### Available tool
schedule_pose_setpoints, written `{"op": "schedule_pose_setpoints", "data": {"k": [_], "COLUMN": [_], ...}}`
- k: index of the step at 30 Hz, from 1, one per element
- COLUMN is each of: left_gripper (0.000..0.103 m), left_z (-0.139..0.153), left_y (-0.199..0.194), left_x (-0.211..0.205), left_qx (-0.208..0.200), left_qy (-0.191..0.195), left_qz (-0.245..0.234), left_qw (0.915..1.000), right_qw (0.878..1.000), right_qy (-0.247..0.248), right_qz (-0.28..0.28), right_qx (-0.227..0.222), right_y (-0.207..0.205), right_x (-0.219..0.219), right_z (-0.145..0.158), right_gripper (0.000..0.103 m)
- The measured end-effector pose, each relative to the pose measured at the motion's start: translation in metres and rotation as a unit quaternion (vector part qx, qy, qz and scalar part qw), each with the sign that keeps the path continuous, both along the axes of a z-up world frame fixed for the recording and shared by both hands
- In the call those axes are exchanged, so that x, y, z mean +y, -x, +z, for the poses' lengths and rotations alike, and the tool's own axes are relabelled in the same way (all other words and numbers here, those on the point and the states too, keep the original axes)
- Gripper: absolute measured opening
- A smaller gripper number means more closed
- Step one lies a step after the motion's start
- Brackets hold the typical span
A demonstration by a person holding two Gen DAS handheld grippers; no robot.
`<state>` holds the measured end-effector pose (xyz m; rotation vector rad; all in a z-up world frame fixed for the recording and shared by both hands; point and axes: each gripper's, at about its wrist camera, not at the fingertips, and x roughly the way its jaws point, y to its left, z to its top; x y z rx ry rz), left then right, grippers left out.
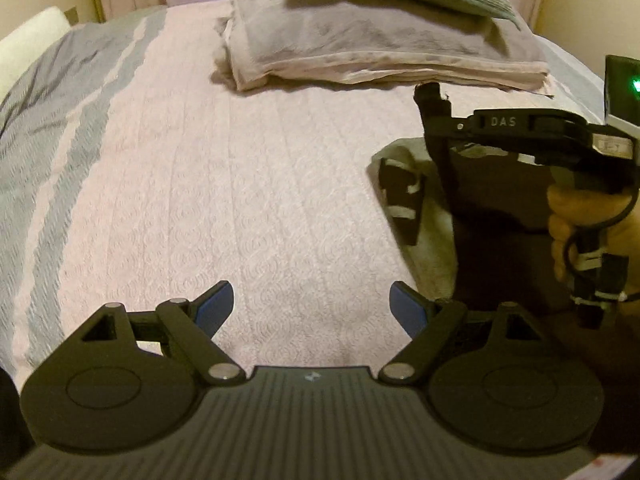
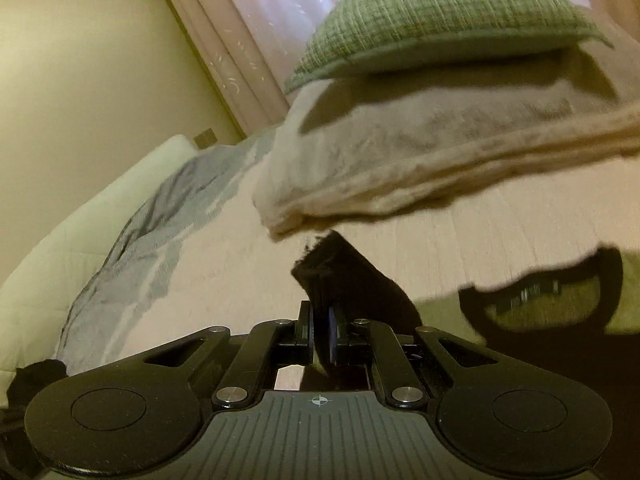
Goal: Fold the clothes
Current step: 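Fold the second sleeve across the sweater body with the right gripper, release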
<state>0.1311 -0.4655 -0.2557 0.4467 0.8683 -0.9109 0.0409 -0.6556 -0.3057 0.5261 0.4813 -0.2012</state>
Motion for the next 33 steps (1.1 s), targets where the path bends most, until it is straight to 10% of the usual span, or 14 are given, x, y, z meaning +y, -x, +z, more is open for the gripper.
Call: {"op": "schedule_pose_setpoints", "data": {"k": [21,33], "left_gripper": [0.082,0.082], "left_z": [-0.008,-0.002], "left_y": [0.012,0.010], "left_x": [-0.037,-0.063], "left_qx": [0.027,0.014], "left_qy": [0.024,0.034], "left_qz": [-0.035,-0.057], "left_qw": [0.9987,0.9977], "right_qw": [0.998,0.967], "right_qy": [-0.056,-0.188], "right_qz": [0.010,-0.170], "right_qx": [-0.006,0.029], "right_y": [0.013,0.072], "right_x": [-0.022,-0.075], "right_z": [-0.017,-0.052], "right_gripper": [0.005,0.005]}}
